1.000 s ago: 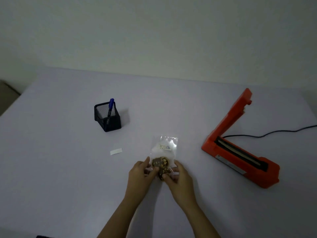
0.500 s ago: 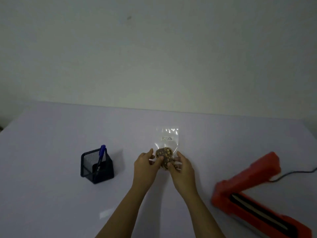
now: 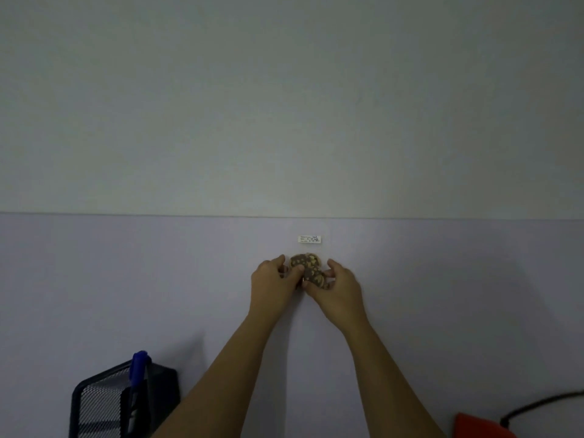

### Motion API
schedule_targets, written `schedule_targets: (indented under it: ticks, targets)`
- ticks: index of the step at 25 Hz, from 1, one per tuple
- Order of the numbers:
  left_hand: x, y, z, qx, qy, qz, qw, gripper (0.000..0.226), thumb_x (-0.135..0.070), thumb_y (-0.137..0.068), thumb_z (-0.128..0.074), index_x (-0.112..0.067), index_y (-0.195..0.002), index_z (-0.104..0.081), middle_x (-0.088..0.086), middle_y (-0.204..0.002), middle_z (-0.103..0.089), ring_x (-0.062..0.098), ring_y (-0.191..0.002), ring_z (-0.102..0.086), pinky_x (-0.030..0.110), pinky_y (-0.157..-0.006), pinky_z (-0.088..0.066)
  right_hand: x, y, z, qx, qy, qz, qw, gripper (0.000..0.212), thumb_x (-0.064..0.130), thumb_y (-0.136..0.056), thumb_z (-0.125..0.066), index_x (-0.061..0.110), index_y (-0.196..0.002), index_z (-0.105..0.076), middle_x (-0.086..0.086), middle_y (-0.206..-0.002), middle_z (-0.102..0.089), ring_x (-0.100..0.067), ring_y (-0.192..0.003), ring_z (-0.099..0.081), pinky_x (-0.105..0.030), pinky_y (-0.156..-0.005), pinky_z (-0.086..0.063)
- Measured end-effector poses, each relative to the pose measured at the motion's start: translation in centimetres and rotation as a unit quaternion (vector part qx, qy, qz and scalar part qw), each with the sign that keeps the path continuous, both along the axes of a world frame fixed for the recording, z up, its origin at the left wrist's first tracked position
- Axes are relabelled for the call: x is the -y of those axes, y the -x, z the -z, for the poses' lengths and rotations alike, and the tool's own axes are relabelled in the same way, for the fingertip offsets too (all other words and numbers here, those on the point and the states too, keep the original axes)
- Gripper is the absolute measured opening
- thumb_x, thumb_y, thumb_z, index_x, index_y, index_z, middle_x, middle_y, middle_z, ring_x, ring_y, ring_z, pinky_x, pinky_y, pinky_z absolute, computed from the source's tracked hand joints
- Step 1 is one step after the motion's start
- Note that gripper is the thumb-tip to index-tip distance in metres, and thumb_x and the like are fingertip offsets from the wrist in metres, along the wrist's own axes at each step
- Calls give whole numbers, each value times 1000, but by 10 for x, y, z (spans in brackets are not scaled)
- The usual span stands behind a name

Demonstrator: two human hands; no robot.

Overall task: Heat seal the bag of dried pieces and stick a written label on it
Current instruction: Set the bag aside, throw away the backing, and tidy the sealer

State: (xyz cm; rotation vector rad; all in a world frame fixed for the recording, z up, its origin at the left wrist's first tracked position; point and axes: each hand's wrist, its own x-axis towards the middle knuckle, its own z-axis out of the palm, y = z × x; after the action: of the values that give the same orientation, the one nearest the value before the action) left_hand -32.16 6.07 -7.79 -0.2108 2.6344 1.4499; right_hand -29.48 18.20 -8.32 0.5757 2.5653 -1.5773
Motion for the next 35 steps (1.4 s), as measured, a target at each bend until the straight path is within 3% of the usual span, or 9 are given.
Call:
schedule_targets:
  ticks: [8, 12, 14, 16, 18, 24, 27, 31, 35]
  targets:
    - [-10, 5, 0, 5, 35, 17, 999, 16, -31, -88, -58, -15, -93, -60, 20, -102, -62, 33, -98, -59, 33, -79, -44, -9, 6, 0, 9, -49, -23, 999, 79, 34, -75, -70, 10, -139, -30, -14, -133, -42, -27, -121, -44, -36, -100, -39]
    - [-7, -22, -22, -5, 64, 2, 998, 55, -36, -92, -51, -2, -134, -39, 20, -125, -52, 30, -112, -52, 29, -87, -40, 2, -25, -17, -50, -105, -20, 993, 70, 31, -80, -66, 10, -138, -32, -13, -135, -39, -28, -126, -35, -31, -98, -33]
    - [-1, -51, -46, -35, 63, 0, 997, 55, -34, -94, -49, -2, -137, -37, 19, -127, -52, 28, -113, -52, 28, -88, -40, 13, -51, -32, -108, -110, -47, 987, 59, 23, -82, -63, 10, -134, -38, -12, -127, -45, -27, -121, -41, -26, -96, -35]
    - [8, -82, -68, -62, 64, 1, 996, 54, -29, -95, -47, -2, -140, -31, 19, -132, -49, 28, -119, -48, 30, -96, -39, 24, -75, -40, -123, -121, -83, 982, 54, 23, -86, -58, 11, -134, -38, -10, -129, -46, -25, -122, -42, -35, -103, -38]
    - [23, -117, -89, -99, 76, -12, 992, 52, -23, -96, -46, 0, -140, -30, 20, -137, -45, 29, -126, -43, 29, -102, -33, 36, -103, -49, -109, -141, -130, 975, 54, 27, -91, -50, 12, -139, -31, -9, -140, -40, -24, -130, -35, -41, -110, -32]
    - [86, -201, -115, -193, 137, -124, 964, 50, -16, -94, -49, 3, -138, -34, 20, -144, -37, 32, -135, -32, 29, -108, -22, 70, -168, -51, -78, -191, -248, 947, 56, 33, -97, -34, 8, -144, -14, -9, -155, -17, -22, -142, -13, -32, -115, -12]
    - [116, -218, -102, -147, 165, -180, 959, 63, -28, -93, -52, 1, -142, -25, 21, -152, -21, 35, -138, -20, 46, -112, -28, 91, -184, -37, -53, -208, -290, 933, 58, 34, -97, -31, 8, -144, -10, -9, -156, -10, -21, -144, -6, -36, -116, -10]
    - [142, -215, -78, -7, 143, -178, 974, 106, -63, -77, -54, -6, -147, 2, 17, -156, 6, 34, -142, 3, 48, -114, -10, 115, -209, -12, -45, -275, -347, 895, 69, 50, -90, -12, 10, -145, -7, -8, -157, -3, -23, -144, 2, -41, -116, -5]
    - [144, -200, -65, 24, 117, -173, 978, 111, -64, -73, -60, -6, -147, -1, 17, -155, -4, 37, -139, -14, 47, -111, -24, 112, -217, 15, -45, -332, -368, 867, 88, 62, -75, 16, 11, -145, -1, -7, -157, 2, -23, -144, 4, -39, -114, -1]
